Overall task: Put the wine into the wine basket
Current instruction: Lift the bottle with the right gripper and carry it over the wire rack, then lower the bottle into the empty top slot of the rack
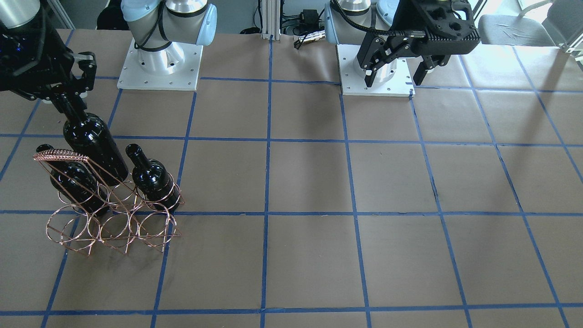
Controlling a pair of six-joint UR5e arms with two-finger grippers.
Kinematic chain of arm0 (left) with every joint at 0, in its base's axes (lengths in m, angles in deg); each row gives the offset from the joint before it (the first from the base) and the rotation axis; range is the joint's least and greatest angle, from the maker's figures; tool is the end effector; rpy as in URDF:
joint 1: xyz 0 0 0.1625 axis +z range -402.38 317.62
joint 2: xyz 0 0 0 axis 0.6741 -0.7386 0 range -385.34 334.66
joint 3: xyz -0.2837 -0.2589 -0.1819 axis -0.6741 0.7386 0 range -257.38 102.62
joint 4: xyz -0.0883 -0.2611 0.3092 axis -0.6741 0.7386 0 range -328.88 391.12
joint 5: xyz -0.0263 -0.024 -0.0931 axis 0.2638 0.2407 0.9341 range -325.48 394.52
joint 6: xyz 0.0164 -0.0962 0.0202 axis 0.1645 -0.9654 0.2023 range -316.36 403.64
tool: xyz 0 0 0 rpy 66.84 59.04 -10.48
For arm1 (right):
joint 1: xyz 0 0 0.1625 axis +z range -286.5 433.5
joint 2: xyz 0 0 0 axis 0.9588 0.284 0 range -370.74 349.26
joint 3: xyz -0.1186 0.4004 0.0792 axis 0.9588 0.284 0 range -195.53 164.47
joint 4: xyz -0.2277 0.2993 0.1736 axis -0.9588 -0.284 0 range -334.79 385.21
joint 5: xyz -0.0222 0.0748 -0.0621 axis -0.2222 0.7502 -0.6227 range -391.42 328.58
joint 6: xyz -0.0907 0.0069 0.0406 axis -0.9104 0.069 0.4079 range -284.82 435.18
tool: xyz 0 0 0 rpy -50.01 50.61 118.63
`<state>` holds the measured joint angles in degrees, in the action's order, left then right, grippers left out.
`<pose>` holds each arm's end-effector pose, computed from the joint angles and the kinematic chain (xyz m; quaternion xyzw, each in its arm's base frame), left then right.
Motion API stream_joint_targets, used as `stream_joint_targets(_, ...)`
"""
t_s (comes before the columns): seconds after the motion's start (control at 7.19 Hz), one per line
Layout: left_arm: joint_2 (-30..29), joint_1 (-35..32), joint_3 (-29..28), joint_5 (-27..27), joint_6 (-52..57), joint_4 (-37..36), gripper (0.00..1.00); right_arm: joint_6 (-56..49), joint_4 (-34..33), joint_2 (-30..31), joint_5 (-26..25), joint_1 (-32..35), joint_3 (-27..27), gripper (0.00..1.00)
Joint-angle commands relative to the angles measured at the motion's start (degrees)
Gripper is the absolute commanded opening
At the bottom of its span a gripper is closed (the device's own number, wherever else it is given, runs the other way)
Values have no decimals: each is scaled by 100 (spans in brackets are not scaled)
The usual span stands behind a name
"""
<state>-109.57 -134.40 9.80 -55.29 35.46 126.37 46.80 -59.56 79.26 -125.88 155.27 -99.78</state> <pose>-0.1494 -0.4453 0.5502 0.0537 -0.9981 0.0289 0.0042 0.0541 -0.5038 0.5285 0.1746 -0.9839 -0.0079 0.0384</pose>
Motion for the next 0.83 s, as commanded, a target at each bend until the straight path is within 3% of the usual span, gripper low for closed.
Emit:
stream_joint_targets(0.0,3,0,0,7,0,-6,100,-472,-22,-193,77,-186,49,0)
stream_joint_targets(0.7,3,0,0,24,0,-15,100,-362,-163,-308,218,-372,-4,0)
